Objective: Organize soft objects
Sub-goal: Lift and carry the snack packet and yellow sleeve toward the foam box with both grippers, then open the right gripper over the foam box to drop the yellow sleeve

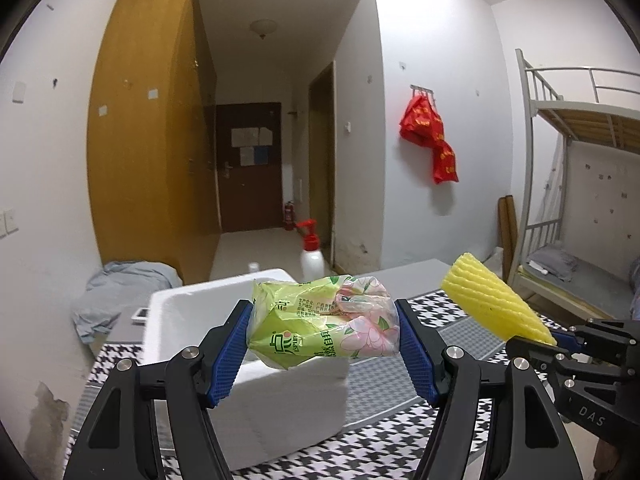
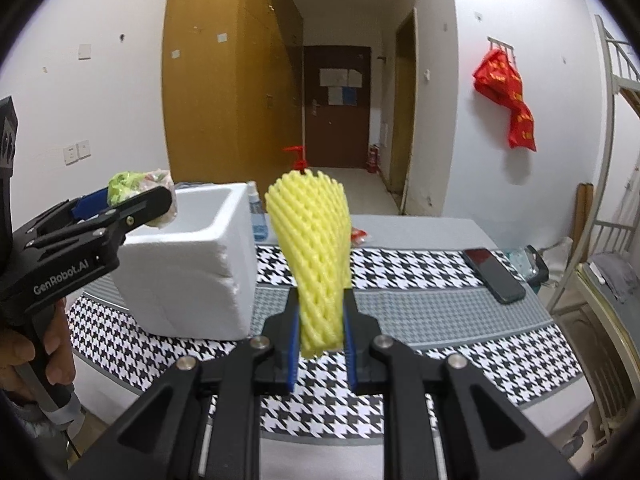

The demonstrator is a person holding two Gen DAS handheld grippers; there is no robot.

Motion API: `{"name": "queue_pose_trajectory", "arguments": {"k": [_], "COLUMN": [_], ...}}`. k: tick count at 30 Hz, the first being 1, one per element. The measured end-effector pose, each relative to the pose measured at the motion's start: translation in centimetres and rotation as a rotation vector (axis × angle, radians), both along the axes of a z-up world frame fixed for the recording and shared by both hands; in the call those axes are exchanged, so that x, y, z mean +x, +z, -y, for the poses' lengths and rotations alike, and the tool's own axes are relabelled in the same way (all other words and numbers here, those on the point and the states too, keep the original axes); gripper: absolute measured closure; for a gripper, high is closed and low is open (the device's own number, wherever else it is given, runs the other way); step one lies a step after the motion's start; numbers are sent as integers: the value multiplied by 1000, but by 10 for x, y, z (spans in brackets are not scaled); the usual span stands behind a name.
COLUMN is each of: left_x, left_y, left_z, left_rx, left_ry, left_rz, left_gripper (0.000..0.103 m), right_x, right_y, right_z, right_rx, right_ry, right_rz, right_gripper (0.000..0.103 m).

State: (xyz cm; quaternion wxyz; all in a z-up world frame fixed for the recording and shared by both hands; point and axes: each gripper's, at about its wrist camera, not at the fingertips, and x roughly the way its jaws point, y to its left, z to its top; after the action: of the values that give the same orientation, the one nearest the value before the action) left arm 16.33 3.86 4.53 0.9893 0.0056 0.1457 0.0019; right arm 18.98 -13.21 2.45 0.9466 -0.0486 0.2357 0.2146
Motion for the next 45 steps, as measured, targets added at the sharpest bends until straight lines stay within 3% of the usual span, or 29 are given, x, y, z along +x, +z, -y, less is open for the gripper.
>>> {"name": "queue_pose_trajectory", "arguments": {"k": [28,45], "left_x": [-19,-28], "left_y": [9,13], "left_z": [-50,-87], "left_rx": [18,-21], "left_ry": [157,216], "left_rz": [2,-11], "left_gripper": [32,32], "right_x": [19,38], "right_y": [17,22], "right_z": [-61,-104], "right_rx": [34,34], "right_ry": [175,271], "right_rz": [43,48], "right_gripper": [81,81]}}
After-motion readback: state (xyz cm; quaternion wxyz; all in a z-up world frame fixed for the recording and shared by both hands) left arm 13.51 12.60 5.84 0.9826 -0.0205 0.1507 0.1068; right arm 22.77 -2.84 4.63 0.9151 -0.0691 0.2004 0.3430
